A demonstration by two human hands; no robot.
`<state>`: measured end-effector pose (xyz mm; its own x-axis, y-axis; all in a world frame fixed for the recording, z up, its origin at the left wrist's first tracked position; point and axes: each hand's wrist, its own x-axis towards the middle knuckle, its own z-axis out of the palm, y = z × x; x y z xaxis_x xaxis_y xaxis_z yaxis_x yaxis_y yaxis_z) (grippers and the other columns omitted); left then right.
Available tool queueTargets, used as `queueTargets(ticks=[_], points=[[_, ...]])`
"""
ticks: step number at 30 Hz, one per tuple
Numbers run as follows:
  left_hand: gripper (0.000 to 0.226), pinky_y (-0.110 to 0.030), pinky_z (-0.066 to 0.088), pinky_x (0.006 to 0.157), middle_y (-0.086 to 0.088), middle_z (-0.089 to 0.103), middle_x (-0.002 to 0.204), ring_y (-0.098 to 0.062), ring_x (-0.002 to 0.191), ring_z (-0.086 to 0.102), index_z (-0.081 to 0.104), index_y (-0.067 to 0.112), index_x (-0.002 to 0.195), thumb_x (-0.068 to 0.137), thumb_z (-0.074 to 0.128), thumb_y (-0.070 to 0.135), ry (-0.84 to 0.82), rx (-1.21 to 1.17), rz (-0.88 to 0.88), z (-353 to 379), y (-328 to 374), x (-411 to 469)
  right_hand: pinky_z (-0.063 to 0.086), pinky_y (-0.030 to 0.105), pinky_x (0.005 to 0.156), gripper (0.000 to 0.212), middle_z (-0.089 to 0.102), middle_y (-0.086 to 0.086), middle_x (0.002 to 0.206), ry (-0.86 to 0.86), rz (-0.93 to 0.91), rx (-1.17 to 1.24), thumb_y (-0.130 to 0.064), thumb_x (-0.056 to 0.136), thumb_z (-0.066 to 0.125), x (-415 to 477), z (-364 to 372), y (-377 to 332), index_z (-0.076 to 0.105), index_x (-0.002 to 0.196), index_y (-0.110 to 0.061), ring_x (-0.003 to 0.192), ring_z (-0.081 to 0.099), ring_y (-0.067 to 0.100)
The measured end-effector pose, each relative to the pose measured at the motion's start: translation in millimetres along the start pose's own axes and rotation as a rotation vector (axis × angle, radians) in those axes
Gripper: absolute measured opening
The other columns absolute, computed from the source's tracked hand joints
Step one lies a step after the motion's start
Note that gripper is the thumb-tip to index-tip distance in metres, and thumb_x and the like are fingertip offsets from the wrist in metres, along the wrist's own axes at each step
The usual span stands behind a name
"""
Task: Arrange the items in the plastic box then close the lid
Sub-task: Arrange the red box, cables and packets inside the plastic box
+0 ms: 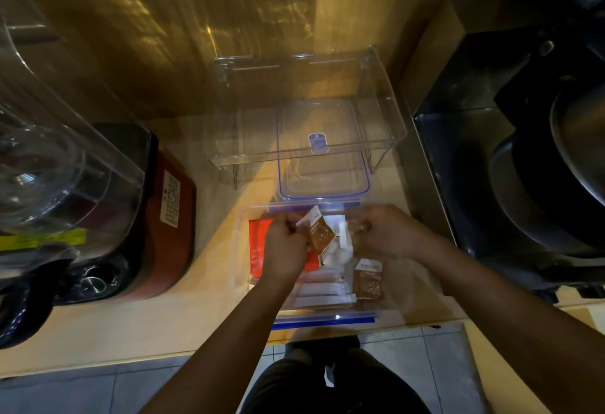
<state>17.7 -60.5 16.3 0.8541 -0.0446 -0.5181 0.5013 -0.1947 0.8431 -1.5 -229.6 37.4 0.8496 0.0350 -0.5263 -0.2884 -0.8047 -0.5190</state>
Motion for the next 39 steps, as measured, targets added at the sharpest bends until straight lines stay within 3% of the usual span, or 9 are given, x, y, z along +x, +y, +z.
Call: queueTargets(ticks=[4,8,12,17,21,25,31,37,39], points=[[0.016,-0.04,0.057,0.067,-0.007,0.067,0.086,-0.021,0.077,0.066,0.055,0.015,0.083,0.09,0.05,0.001,-0.034,-0.104,-0.068,0,1,3,0.037,0.016,0.037,0.011,0.062,-0.006,0.05,0.164,0.235,0.643,-0.009,0.082,0.066,-1,-10,-1,0.067,0.072,-0.014,0.037,0.051,0.002],[0.014,-0.023,0.056,0.055,-0.008,0.069,0.089,-0.018,0.077,0.067,0.06,0.009,0.095,0.092,0.048,0.002,-0.097,-0.174,-0.105,4,5,1,0.052,0.024,0.051,0.013,0.072,0.009,0.08,0.035,0.345,1.069,-0.006,0.082,0.066,-4,-4,-9,0.068,0.095,-0.005,0.061,0.067,0.015],[0.018,-0.033,0.056,0.072,-0.009,0.068,0.085,-0.022,0.079,0.065,0.062,0.009,0.092,0.095,0.045,0.007,-0.145,-0.25,-0.147,8,9,-2,0.06,0.03,0.059,0.022,0.069,0.022,0.098,0.006,0.367,1.158,0.002,0.084,0.061,-6,6,-18,0.061,0.106,0.004,0.079,0.07,0.029],[0.015,-0.03,0.055,0.069,-0.013,0.065,0.087,-0.022,0.078,0.063,0.061,0.001,0.098,0.091,0.057,0.014,-0.196,-0.176,-0.086,9,7,-5,0.059,0.026,0.054,0.014,0.071,0.021,0.095,0.03,0.309,0.975,-0.006,0.084,0.065,-7,12,-19,0.065,0.097,-0.002,0.07,0.07,0.027],[0.008,-0.033,0.05,0.061,-0.022,0.061,0.09,-0.028,0.077,0.059,0.058,0.005,0.083,0.085,0.059,-0.002,-0.154,-0.16,-0.092,9,5,-4,0.059,0.03,0.057,0.004,0.073,0.013,0.085,-0.038,0.269,0.69,-0.013,0.08,0.07,-7,12,-15,0.068,0.083,-0.011,0.072,0.072,0.025],[0.025,-0.022,0.052,0.05,-0.012,0.056,0.075,-0.014,0.06,0.063,0.053,0.006,0.075,0.082,0.052,-0.018,-0.241,-0.198,-0.051,8,1,0,0.052,0.024,0.067,0.019,0.066,0.004,0.093,0.203,0.134,0.436,-0.013,0.077,0.072,-3,8,-4,0.066,0.095,-0.014,0.082,0.063,0.016],[0.03,-0.015,0.047,0.04,-0.008,0.043,0.067,-0.01,0.05,0.055,0.049,0.004,0.075,0.078,0.051,-0.026,-0.394,-0.08,-0.053,16,-5,0,0.044,0.015,0.069,0.016,0.061,-0.007,0.094,0.002,-0.134,0.036,-0.018,0.083,0.067,-12,-3,4,0.072,0.098,-0.018,0.08,0.055,0.001],[0.009,-0.043,0.049,0.069,-0.026,0.061,0.085,-0.029,0.076,0.057,0.062,-0.001,0.078,0.082,0.061,-0.01,-0.521,0.262,0.121,28,-16,-9,0.033,0.035,0.093,0.014,0.068,0.001,0.101,-0.009,-0.214,-0.526,-0.017,0.086,0.055,-20,5,9,0.068,0.089,-0.022,0.104,0.054,0.02],[0.006,-0.04,0.05,0.073,-0.028,0.066,0.092,-0.031,0.078,0.062,0.066,-0.006,0.082,0.082,0.061,-0.005,-0.508,0.466,0.21,33,-22,-10,0.027,0.034,0.09,0.017,0.066,0.0,0.108,-0.034,-0.239,-0.642,-0.017,0.086,0.053,-21,15,12,0.065,0.094,-0.026,0.107,0.051,0.02]])
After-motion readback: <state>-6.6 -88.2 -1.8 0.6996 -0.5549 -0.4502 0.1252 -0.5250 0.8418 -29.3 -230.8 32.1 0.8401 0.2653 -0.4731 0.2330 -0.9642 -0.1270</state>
